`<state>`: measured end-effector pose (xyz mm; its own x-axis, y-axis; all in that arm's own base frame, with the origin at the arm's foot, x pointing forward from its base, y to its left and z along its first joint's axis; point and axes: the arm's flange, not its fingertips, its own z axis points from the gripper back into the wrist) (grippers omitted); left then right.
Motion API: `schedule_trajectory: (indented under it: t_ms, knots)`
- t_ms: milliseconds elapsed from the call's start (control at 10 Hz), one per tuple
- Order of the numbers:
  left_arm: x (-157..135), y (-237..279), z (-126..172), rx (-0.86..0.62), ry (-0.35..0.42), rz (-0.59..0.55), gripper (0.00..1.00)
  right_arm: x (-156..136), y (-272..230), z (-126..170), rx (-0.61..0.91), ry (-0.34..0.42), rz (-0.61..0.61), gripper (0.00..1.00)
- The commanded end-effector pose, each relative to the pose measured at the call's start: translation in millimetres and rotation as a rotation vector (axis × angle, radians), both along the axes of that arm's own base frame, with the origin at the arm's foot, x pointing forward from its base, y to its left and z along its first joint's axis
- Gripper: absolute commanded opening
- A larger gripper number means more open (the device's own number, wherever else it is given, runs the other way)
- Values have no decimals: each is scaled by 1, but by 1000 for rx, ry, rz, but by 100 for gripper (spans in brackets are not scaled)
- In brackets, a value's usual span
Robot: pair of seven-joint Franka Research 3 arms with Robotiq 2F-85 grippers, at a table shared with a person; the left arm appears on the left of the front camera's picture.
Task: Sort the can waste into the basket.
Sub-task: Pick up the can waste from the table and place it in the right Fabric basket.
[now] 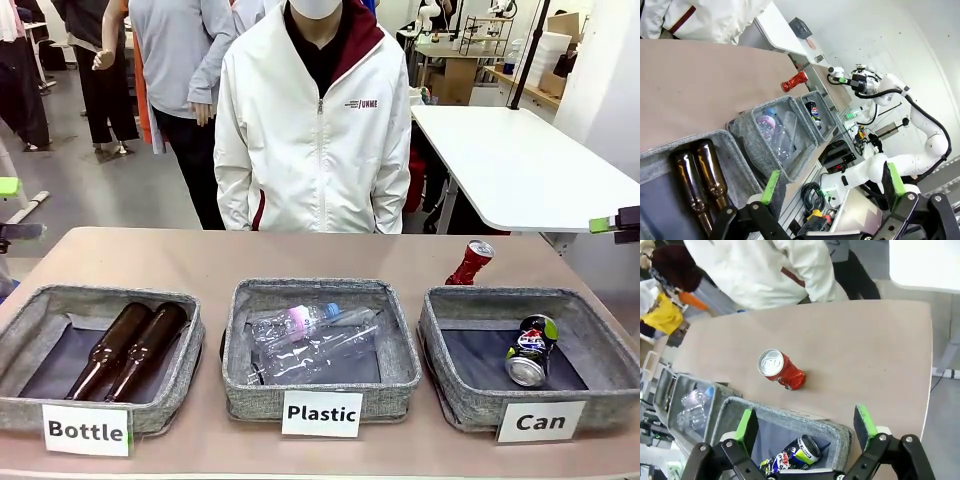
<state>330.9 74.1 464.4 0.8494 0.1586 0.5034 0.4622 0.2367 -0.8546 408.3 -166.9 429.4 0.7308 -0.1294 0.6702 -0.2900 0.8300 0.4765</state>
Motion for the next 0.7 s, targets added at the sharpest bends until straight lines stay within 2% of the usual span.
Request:
schedule_trajectory:
  t_ms: [0,100,200,300,500,600]
  knots:
    - [-2,0,1,6,-7,-3,100,28,-8,-18,2,-34,149,100]
    - [-2,0,1,6,-7,-3,100,49,-8,-24,4,-135,295,100]
    - [-2,0,1,6,-7,-3,100,62,-8,-35,7,-206,464,100]
    - [-2,0,1,6,-7,-3,100,66,-5,-43,-2,-262,580,100]
    - [-2,0,1,6,-7,-3,100,80,8,-58,-46,-270,695,100]
    - [-2,0,1,6,-7,-3,100,88,14,-67,-56,-342,760,100]
